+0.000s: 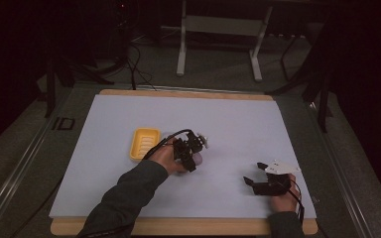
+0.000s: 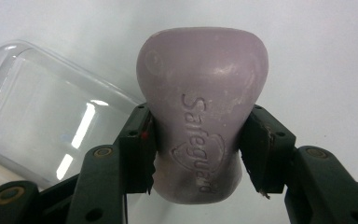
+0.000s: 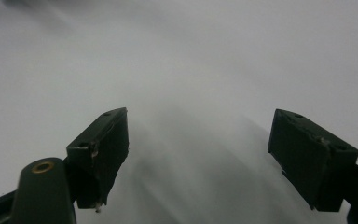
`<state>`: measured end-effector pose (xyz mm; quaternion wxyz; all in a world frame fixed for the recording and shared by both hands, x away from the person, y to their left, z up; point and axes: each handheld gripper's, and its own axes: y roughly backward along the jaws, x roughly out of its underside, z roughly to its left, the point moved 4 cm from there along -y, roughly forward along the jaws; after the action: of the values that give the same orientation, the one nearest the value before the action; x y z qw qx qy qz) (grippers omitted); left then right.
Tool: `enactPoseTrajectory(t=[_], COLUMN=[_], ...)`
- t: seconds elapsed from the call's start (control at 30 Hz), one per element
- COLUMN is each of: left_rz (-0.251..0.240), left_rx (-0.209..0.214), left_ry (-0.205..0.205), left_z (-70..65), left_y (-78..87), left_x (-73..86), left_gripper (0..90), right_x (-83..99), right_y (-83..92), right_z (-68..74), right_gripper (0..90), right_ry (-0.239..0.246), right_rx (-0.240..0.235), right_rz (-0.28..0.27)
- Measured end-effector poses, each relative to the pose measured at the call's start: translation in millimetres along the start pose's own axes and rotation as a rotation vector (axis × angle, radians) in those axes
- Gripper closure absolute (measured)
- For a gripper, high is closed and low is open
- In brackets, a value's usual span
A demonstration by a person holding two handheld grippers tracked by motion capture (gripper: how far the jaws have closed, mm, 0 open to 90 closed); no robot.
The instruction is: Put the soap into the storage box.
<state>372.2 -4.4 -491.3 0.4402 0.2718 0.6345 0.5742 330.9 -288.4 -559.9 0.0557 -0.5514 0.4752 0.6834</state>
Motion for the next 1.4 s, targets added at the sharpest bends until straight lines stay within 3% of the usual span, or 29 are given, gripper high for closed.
enactPoseTrajectory(t=[1.4], left_rz=[-0.028], left_rx=[-0.010], left_ry=[0.112], left_z=[34.7], left_y=[15.9], left_x=[18.6], left_gripper=[49.9], right_x=[0.0], right_y=[-0.2], right_z=[0.4], right_gripper=[19.8], right_ry=[0.003], right_rx=[0.002], right_rz=[0.003])
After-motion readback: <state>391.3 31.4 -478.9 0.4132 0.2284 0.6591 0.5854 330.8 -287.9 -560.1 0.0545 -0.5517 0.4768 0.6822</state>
